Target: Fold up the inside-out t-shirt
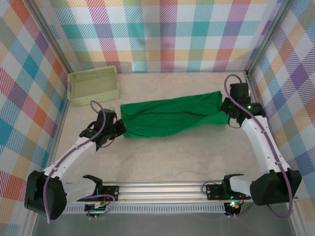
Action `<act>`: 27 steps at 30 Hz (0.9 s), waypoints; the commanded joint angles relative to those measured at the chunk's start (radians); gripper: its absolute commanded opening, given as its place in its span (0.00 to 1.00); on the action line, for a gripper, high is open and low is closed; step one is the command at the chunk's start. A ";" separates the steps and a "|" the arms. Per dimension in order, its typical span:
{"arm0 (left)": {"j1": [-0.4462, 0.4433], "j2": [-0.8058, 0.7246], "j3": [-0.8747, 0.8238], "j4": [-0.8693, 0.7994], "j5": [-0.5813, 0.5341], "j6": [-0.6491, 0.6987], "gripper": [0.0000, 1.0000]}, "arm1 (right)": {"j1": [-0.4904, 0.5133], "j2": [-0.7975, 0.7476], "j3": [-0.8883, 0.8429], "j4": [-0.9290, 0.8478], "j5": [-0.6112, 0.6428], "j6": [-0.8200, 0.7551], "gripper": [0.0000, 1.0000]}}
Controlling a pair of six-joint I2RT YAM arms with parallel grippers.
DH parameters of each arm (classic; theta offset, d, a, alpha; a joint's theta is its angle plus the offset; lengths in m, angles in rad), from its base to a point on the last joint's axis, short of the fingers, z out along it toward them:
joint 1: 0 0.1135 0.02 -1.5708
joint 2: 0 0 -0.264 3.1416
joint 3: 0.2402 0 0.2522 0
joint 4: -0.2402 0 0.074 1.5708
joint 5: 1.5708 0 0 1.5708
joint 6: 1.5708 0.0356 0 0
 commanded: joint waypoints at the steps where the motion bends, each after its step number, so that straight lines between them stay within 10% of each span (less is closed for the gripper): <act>1: -0.007 0.018 0.061 -0.025 -0.074 0.028 0.00 | -0.008 0.070 0.073 0.026 0.006 -0.034 0.00; 27: 0.059 0.594 0.404 -0.012 -0.353 0.046 0.01 | -0.022 0.734 0.480 0.221 -0.009 -0.185 0.00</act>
